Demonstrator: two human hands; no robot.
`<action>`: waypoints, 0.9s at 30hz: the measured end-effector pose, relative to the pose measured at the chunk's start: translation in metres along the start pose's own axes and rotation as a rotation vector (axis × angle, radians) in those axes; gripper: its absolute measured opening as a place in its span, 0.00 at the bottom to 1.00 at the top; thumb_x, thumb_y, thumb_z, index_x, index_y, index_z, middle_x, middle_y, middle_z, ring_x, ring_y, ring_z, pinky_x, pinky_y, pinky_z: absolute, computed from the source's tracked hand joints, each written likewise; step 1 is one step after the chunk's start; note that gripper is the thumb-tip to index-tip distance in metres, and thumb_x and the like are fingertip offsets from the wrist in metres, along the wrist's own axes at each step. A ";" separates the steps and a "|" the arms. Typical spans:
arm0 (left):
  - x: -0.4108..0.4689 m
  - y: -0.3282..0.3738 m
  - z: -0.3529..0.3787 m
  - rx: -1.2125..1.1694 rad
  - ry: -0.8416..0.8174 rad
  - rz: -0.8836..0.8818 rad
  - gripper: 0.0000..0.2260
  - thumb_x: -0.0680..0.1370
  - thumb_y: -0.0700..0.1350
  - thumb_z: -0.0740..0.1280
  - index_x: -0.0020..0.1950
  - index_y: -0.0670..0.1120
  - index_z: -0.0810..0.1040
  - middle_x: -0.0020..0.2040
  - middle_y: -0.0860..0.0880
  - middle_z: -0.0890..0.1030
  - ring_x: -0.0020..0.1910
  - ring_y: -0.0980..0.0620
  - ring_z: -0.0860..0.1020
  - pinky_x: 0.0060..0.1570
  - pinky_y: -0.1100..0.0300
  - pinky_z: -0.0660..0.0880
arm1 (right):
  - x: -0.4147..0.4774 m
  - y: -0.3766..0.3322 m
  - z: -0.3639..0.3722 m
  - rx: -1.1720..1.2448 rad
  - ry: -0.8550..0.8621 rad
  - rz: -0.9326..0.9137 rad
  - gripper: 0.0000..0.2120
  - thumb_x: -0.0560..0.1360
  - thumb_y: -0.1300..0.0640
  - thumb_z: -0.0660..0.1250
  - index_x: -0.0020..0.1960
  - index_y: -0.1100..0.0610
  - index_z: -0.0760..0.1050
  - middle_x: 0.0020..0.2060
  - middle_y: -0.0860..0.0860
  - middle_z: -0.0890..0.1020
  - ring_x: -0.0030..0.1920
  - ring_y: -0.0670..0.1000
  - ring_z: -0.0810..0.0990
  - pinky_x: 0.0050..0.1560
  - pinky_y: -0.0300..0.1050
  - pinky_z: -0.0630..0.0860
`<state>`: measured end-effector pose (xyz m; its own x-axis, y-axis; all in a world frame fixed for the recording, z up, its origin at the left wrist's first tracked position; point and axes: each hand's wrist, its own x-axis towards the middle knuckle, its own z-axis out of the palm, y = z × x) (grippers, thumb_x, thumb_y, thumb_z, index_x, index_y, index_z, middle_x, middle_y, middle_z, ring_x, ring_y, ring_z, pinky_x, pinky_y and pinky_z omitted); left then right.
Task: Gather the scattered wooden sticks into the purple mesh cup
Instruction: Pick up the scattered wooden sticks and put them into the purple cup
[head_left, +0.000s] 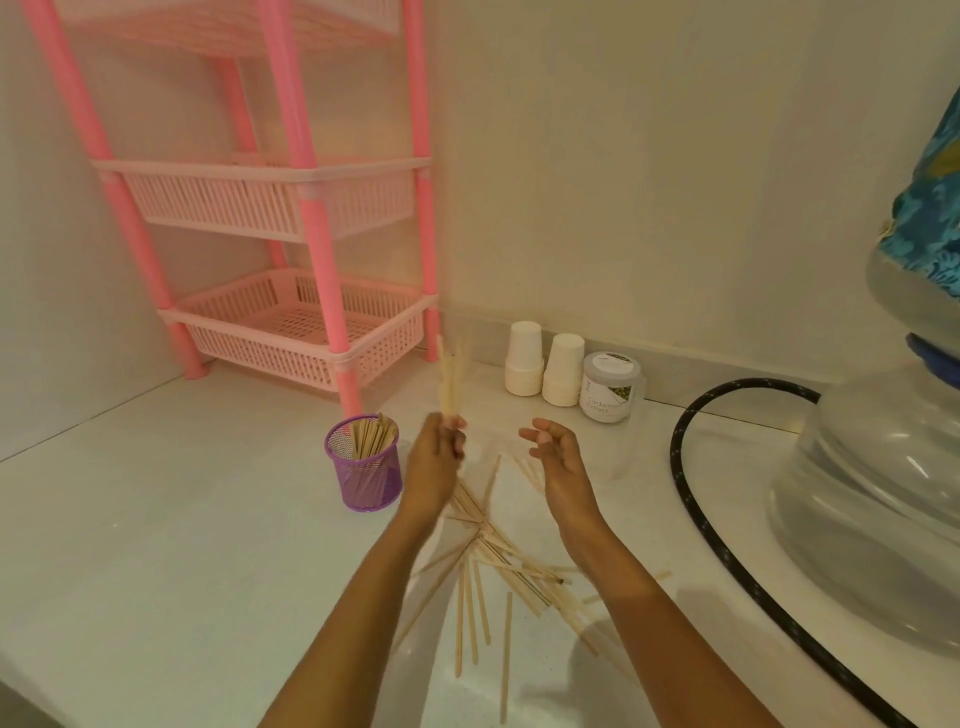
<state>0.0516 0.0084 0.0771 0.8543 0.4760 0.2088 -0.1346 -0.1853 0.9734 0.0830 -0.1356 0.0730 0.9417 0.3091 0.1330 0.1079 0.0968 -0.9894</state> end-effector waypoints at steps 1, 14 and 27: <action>0.008 0.004 -0.009 -0.026 0.055 0.030 0.16 0.83 0.39 0.49 0.44 0.52 0.71 0.33 0.53 0.69 0.30 0.57 0.66 0.30 0.67 0.64 | -0.001 0.003 -0.003 -0.013 -0.001 0.002 0.10 0.82 0.55 0.52 0.61 0.52 0.68 0.54 0.45 0.77 0.59 0.47 0.72 0.54 0.31 0.68; 0.032 0.019 -0.070 -0.118 0.189 0.238 0.13 0.84 0.41 0.48 0.47 0.50 0.69 0.35 0.50 0.69 0.26 0.62 0.69 0.23 0.69 0.68 | -0.009 0.026 -0.014 -0.064 -0.033 0.045 0.11 0.82 0.64 0.52 0.58 0.55 0.70 0.51 0.49 0.77 0.56 0.47 0.72 0.61 0.40 0.64; 0.008 -0.002 -0.015 0.143 -0.119 0.345 0.15 0.84 0.39 0.48 0.45 0.53 0.68 0.32 0.53 0.68 0.29 0.60 0.66 0.33 0.69 0.65 | 0.020 -0.054 0.053 -0.210 -0.054 -0.306 0.23 0.82 0.55 0.56 0.76 0.53 0.56 0.68 0.48 0.71 0.60 0.40 0.71 0.50 0.15 0.64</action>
<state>0.0515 0.0253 0.0785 0.8244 0.2638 0.5008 -0.3596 -0.4392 0.8233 0.0789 -0.0847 0.1323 0.8382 0.3459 0.4216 0.4499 -0.0017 -0.8931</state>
